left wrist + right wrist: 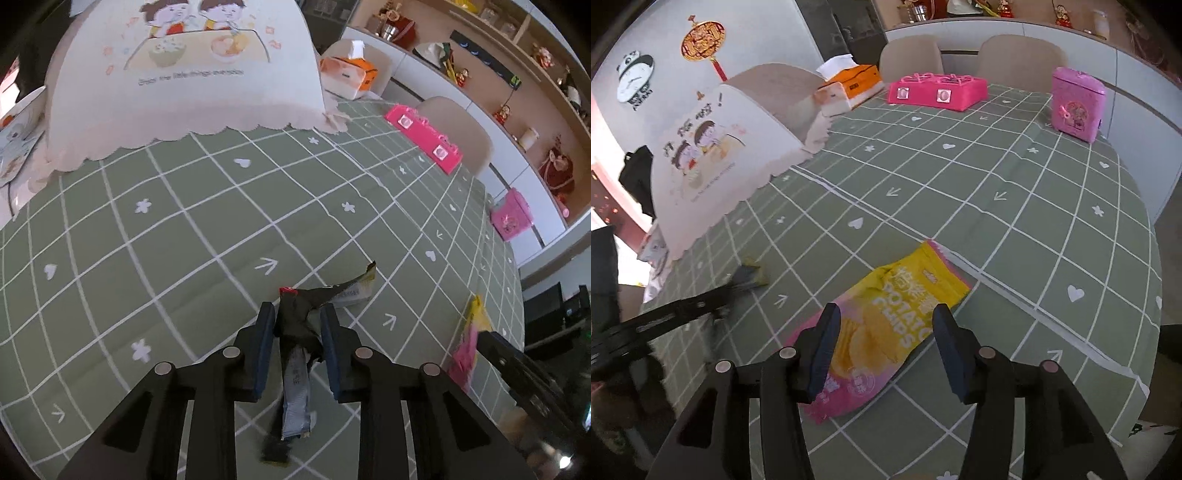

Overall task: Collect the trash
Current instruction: 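Grasp the dark wrapper with the left tool, then grasp the yellow potato chip bag with the right tool while the left holds the dark wrapper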

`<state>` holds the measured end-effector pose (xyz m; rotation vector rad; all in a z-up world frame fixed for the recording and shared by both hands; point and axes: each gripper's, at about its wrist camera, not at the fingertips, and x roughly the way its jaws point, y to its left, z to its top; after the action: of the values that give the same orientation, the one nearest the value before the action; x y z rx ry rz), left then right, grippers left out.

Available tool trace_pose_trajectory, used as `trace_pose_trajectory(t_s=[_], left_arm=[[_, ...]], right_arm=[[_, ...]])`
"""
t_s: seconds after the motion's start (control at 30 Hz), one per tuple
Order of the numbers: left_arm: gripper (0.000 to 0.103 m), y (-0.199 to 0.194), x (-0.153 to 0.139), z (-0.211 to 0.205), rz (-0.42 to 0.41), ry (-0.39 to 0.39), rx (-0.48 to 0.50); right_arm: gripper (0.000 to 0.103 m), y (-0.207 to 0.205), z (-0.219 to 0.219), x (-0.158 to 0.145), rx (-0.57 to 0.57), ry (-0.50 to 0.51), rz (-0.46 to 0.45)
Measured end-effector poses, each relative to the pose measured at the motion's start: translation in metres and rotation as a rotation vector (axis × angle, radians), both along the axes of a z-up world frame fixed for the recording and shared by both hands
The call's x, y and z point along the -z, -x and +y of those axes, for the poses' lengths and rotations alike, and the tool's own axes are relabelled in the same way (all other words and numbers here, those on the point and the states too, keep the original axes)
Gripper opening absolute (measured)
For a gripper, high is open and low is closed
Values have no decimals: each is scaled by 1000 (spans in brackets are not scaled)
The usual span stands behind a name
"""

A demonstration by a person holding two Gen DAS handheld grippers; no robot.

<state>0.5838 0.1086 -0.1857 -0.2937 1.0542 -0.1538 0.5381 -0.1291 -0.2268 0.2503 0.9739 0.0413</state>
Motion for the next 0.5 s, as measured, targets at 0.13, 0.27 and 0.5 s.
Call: trace_pose_trajectory(t_s=[0.13, 0.27, 0.5], left_arm=[[26, 9, -5, 21, 11, 23, -45], [26, 19, -7, 40, 25, 30, -87], [26, 32, -8, 53, 33, 45, -112]], right_arm=[[50, -7, -4, 10, 38, -43, 37], [51, -13, 1, 12, 52, -28, 33], [53, -28, 32, 15, -21, 101, 20]])
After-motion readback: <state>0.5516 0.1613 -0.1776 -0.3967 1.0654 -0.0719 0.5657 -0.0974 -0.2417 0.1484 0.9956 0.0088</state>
